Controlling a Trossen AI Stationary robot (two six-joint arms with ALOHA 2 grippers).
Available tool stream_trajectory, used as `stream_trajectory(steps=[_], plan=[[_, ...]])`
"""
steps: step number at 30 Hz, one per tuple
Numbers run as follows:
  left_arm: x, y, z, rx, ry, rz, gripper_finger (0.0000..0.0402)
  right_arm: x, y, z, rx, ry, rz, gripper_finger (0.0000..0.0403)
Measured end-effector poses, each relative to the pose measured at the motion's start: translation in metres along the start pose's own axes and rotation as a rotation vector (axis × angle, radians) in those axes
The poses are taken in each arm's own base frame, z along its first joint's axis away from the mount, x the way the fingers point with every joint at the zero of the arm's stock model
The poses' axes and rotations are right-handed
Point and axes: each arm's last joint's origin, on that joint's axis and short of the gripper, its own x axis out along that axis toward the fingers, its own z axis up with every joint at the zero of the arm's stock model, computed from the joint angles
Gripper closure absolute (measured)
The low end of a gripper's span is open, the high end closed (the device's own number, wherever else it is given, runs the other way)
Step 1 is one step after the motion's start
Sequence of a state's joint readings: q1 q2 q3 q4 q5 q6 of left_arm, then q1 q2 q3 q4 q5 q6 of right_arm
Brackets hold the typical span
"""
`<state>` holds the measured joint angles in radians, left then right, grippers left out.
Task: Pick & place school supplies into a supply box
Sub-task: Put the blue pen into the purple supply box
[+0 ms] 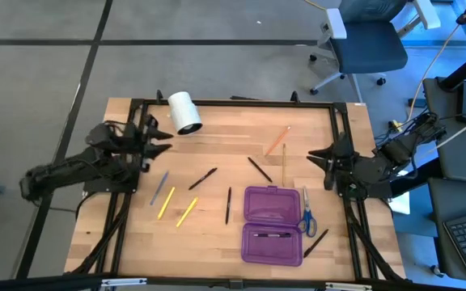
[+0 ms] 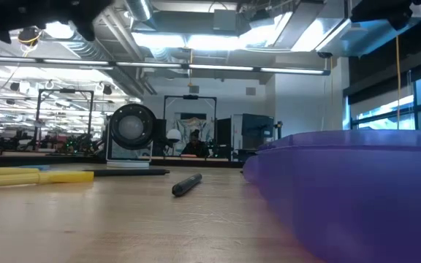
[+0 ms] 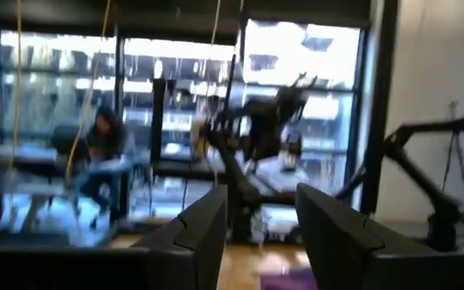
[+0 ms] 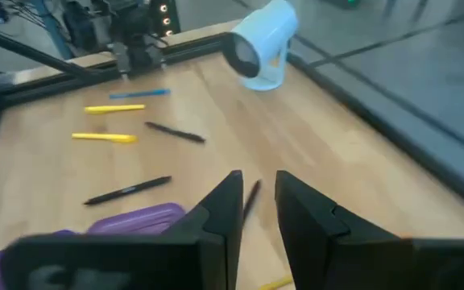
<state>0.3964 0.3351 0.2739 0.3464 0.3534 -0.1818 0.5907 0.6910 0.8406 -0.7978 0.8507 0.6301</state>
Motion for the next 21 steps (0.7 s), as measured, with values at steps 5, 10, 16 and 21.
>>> stream_trajectory(steps=[5, 10, 16, 21], plan=[[0.023, -0.017, 0.011, -0.018, 0.184, -0.063, 0.0258, 0.000, 0.004, -0.003, 0.125, 0.089, 0.103, 0.0322], [0.041, -0.039, 0.012, 0.006, 0.523, 0.058, 0.0258, 0.003, 0.008, -0.004, 0.166, 0.114, 0.105, 0.0322], [0.054, -0.065, 0.005, 0.034, 0.835, 0.336, 0.0258, 0.009, 0.013, -0.007, 0.188, 0.138, 0.088, 0.0322], [0.061, -0.077, -0.020, -0.036, 1.007, 0.531, 0.0258, 0.014, 0.021, -0.011, 0.186, 0.197, 0.107, 0.0322]])
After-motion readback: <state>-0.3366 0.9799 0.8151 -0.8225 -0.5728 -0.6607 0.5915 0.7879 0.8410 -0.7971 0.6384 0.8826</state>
